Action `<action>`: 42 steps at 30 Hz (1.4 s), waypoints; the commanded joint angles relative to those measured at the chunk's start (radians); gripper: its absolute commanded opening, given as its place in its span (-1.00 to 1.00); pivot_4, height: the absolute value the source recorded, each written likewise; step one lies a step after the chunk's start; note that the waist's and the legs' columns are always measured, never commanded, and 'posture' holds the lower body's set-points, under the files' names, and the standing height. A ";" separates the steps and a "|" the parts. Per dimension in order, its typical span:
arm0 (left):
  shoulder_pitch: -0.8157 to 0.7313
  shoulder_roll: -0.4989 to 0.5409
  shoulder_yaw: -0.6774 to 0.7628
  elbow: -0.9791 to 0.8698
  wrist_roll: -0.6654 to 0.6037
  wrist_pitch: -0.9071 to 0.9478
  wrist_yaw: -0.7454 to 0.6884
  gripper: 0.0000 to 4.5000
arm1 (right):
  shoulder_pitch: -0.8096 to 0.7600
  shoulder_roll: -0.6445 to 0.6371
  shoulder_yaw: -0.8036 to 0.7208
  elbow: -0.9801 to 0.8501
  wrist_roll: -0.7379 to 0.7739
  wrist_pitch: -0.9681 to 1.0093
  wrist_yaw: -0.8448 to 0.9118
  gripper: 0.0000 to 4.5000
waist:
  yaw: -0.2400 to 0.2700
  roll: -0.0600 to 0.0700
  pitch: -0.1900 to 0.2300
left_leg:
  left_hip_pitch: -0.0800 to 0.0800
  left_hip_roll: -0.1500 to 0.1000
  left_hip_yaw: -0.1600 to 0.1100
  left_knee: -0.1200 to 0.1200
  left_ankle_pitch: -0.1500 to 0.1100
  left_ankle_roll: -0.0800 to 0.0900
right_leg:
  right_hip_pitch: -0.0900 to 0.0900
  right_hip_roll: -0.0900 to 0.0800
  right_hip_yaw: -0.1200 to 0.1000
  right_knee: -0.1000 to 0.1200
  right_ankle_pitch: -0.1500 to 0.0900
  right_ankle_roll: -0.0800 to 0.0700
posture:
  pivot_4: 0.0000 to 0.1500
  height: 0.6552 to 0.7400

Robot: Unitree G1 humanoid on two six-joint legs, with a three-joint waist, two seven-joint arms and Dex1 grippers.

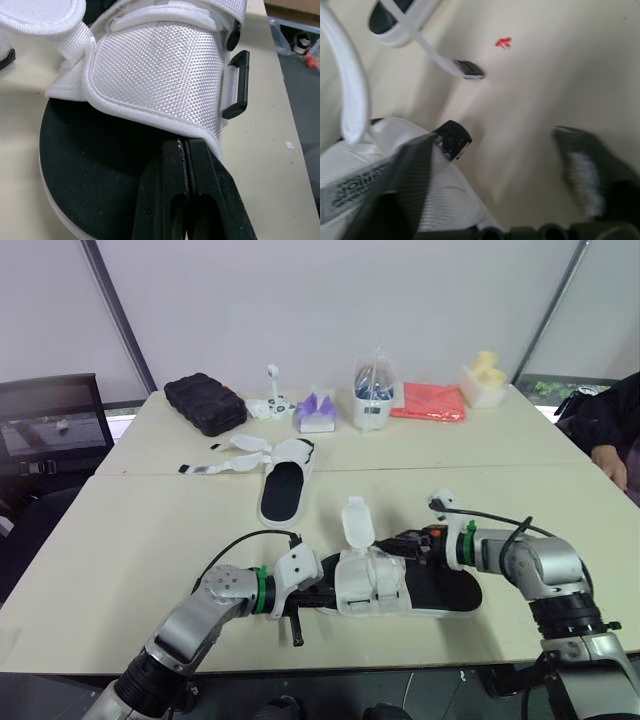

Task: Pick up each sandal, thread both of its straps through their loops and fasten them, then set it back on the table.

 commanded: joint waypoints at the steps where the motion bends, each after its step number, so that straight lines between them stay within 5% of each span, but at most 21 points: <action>1: -0.003 0.004 -0.003 -0.004 0.009 0.007 0.002 -1.00 | -0.027 -0.021 -0.039 0.015 -0.005 -0.046 0.023 0.99 | 0.000 0.000 0.000 | 0.000 0.000 0.000 0.000 0.000 0.000 | 0.000 0.000 0.000 0.000 0.000 0.000 | 1.00 1.00; 13: 0.001 0.007 0.012 -0.020 0.008 0.022 0.015 -1.00 | -0.183 0.014 -0.054 0.030 0.080 -0.023 0.150 0.99 | -0.002 0.002 0.001 | 0.000 0.000 0.001 0.000 0.000 0.000 | -0.001 0.000 0.000 0.000 0.000 0.000 | 1.00 1.00; 34: 0.028 0.018 0.021 -0.065 0.007 0.049 0.057 -1.00 | -0.188 0.064 -0.037 -0.017 0.216 0.197 0.172 0.99 | -0.003 0.002 0.001 | -0.001 0.000 0.001 -0.001 0.000 0.000 | -0.003 0.000 0.000 0.001 0.000 0.000 | 1.00 1.00; 42: 0.022 0.013 0.013 -0.056 0.015 0.036 0.068 -1.00 | -0.323 0.224 -0.108 0.250 0.171 0.126 0.022 0.99 | -0.022 0.002 0.001 | -0.001 0.000 0.000 -0.001 0.000 0.000 | -0.002 0.000 0.001 0.003 0.000 0.000 | 1.00 1.00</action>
